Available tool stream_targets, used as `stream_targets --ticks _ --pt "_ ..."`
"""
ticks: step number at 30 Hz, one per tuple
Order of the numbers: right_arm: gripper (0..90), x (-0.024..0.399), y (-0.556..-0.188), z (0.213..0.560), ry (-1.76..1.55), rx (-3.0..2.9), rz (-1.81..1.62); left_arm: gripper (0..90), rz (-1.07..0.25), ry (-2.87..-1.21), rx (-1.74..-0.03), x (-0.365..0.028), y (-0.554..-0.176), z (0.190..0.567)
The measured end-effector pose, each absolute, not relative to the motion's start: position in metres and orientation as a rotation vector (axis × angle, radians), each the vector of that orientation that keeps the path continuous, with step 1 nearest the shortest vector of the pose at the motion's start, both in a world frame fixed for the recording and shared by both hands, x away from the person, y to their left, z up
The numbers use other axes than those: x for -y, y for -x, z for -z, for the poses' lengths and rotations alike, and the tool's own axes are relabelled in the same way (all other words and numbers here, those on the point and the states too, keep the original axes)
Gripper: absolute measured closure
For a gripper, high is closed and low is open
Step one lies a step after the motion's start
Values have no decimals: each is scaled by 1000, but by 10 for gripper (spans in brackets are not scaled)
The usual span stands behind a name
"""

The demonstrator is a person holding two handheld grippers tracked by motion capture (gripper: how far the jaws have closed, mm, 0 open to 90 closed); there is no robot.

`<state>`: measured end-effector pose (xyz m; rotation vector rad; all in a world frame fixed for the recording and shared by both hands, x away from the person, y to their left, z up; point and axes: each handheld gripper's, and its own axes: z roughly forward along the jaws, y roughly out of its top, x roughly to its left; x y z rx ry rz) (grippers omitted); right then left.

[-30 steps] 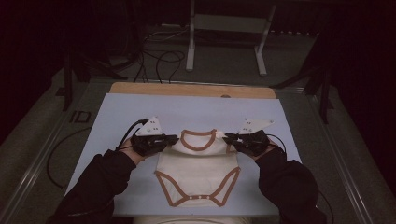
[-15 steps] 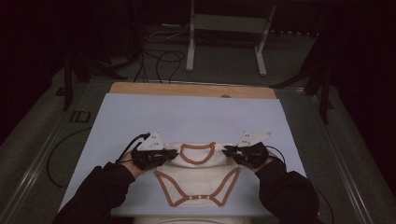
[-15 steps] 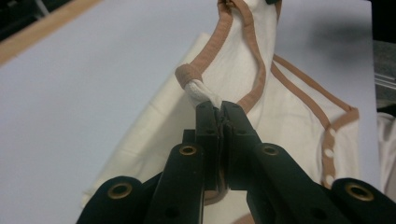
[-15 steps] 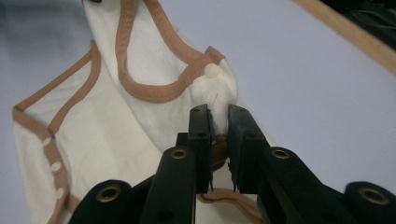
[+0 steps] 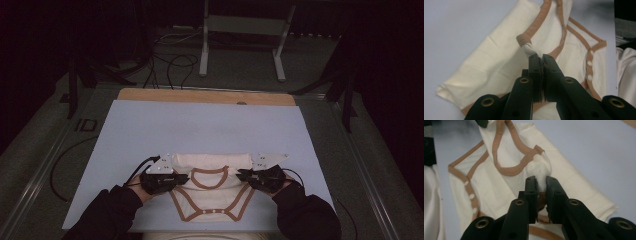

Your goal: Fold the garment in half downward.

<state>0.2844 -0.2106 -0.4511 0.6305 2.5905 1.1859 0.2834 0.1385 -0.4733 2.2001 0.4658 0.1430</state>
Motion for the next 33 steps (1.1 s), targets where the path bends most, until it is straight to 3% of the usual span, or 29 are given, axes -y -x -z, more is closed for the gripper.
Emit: stream_targets --ticks 6,8,10,11,14,17,20,27,33 --pt "798 213 -267 454 -603 -2614 -1224 839 -74 -2198 -425 -143 -271 482" --pt "712 217 -261 455 -581 -2606 -1263 724 -14 -2198 -364 -145 -262 485" --pt "684 219 -259 455 -586 -2606 -1276 631 -3 -2199 -358 -145 -261 486" --pt "612 223 -256 454 -580 -2593 -1299 593 -1 -2192 -360 -148 -260 486" --pt "573 224 -256 453 -590 -2590 -1306 482 -1 -2172 -387 -150 -261 486" --pt "478 223 -258 454 -590 -2576 -1321 382 -33 -2167 -435 -152 -265 485" --pt "455 222 -260 455 -602 -2580 -1316 269 -42 -2169 -446 -151 -267 484" --pt "421 219 -263 458 -602 -2592 -1307 116 -60 -2154 -472 -149 -271 482" --pt "293 217 -270 458 -620 -2575 -1318 21 -88 -2160 -473 -149 -276 477"
